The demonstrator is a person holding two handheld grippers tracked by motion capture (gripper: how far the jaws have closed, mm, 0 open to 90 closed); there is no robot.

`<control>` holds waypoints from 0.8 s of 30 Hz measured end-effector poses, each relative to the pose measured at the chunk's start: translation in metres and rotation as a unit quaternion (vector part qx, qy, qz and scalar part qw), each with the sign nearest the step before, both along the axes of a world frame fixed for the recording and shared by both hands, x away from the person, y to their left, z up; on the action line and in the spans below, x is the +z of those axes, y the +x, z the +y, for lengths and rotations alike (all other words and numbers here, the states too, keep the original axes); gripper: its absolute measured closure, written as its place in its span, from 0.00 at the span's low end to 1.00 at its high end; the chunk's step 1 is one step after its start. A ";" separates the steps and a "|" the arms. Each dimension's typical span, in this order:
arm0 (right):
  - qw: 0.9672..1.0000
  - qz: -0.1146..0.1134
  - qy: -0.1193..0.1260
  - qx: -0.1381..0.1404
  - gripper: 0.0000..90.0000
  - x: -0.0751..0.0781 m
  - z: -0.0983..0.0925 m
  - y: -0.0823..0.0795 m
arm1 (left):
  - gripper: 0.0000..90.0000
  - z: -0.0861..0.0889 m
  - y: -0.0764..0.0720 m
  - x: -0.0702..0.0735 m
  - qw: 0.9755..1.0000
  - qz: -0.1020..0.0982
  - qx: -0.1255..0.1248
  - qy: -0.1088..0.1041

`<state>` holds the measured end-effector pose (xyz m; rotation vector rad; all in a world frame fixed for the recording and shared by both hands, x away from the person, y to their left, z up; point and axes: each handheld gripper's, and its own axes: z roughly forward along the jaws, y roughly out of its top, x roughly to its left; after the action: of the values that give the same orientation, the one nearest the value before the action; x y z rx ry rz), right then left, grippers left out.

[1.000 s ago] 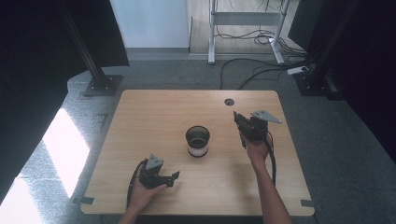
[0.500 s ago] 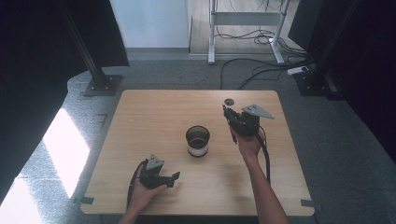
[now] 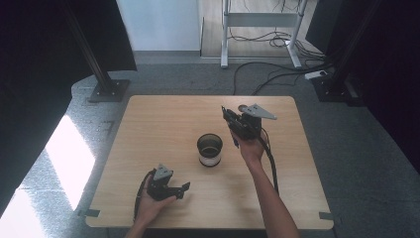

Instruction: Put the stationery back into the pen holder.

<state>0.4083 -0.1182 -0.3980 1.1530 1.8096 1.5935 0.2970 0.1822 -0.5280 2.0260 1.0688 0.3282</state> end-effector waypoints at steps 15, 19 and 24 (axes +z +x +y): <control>1.000 -0.003 0.001 0.018 0.88 0.006 0.025 0.007 | 0.16 -0.002 -0.001 0.000 1.000 0.003 -0.006 0.000; 1.000 -0.001 -0.003 0.024 0.88 0.005 0.032 0.009 | 0.16 -0.003 -0.001 0.000 1.000 0.004 -0.006 -0.002; 1.000 0.003 -0.005 0.026 0.88 0.003 0.042 0.014 | 0.16 -0.004 -0.002 0.000 1.000 0.004 -0.009 -0.003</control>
<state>0.4225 -0.0761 -0.3947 1.1148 1.8639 1.6093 0.2953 0.1785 -0.5283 2.0320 1.0545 0.3082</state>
